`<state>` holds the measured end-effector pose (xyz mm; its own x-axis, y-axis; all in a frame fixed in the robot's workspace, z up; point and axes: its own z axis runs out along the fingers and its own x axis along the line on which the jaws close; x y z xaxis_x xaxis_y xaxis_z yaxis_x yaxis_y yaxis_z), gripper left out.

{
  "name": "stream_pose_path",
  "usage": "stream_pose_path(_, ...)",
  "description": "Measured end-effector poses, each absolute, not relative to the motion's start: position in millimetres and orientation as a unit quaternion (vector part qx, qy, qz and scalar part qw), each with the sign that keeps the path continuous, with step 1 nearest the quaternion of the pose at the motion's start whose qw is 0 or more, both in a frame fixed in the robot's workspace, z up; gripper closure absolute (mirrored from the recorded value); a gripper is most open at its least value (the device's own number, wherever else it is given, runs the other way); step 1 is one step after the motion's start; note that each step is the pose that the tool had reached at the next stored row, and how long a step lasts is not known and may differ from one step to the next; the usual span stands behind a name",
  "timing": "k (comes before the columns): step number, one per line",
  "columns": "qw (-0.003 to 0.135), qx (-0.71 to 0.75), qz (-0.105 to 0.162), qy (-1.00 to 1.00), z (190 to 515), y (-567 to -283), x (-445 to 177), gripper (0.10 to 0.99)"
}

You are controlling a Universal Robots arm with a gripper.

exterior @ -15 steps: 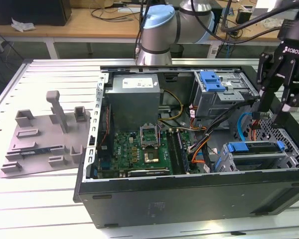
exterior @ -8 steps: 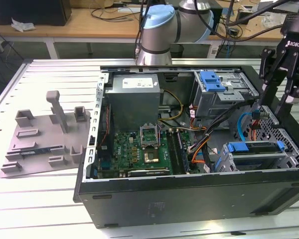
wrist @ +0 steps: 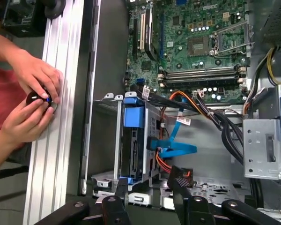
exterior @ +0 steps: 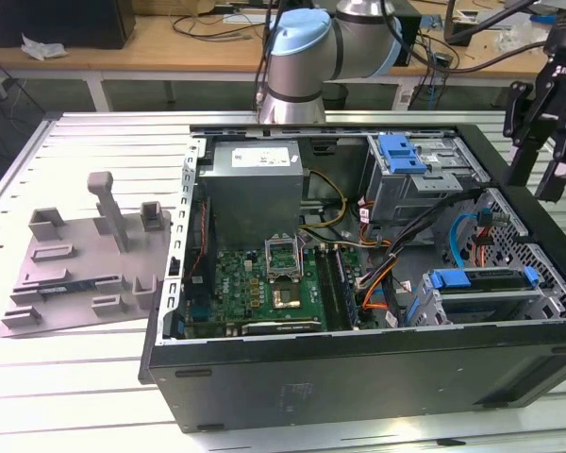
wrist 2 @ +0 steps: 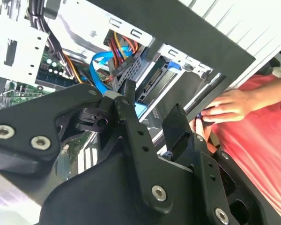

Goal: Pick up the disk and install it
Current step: 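Insert the first disk wire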

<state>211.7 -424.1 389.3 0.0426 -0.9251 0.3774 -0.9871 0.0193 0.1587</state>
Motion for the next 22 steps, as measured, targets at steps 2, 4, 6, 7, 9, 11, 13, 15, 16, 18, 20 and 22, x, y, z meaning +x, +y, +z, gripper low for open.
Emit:
stream_pose_path(2, 0.194, 0.693, 0.087, -0.689, 389.2, -422.8, 211.7, 0.580)
stream_pose_path(4, 0.191, 0.691, 0.092, -0.691, 388.9, -421.9, 211.7, 0.580)
stream_pose_path(6, 0.188, 0.687, 0.097, -0.695, 387.7, -420.7, 211.7, 0.580)
stream_pose_path(7, 0.188, 0.685, 0.097, -0.697, 387.2, -420.4, 211.6, 0.580)
stream_pose_path(9, 0.188, 0.678, 0.096, -0.704, 386.5, -420.2, 211.5, 0.580)
stream_pose_path(11, 0.188, 0.670, 0.094, -0.712, 385.8, -420.0, 211.5, 0.580)
stream_pose_path(13, 0.188, 0.663, 0.093, -0.719, 385.4, -420.0, 211.5, 0.580)
stream_pose_path(15, 0.187, 0.658, 0.093, -0.723, 385.3, -419.7, 211.5, 0.580)
stream_pose_path(16, 0.186, 0.656, 0.094, -0.725, 385.3, -419.4, 211.6, 0.580)
stream_pose_path(18, 0.182, 0.653, 0.097, -0.729, 385.3, -418.6, 211.6, 0.580)
stream_pose_path(20, 0.179, 0.650, 0.100, -0.732, 385.2, -417.9, 211.6, 0.580)
stream_pose_path(22, 0.174, 0.646, 0.104, -0.736, 385.2, -417.1, 211.6, 0.580)
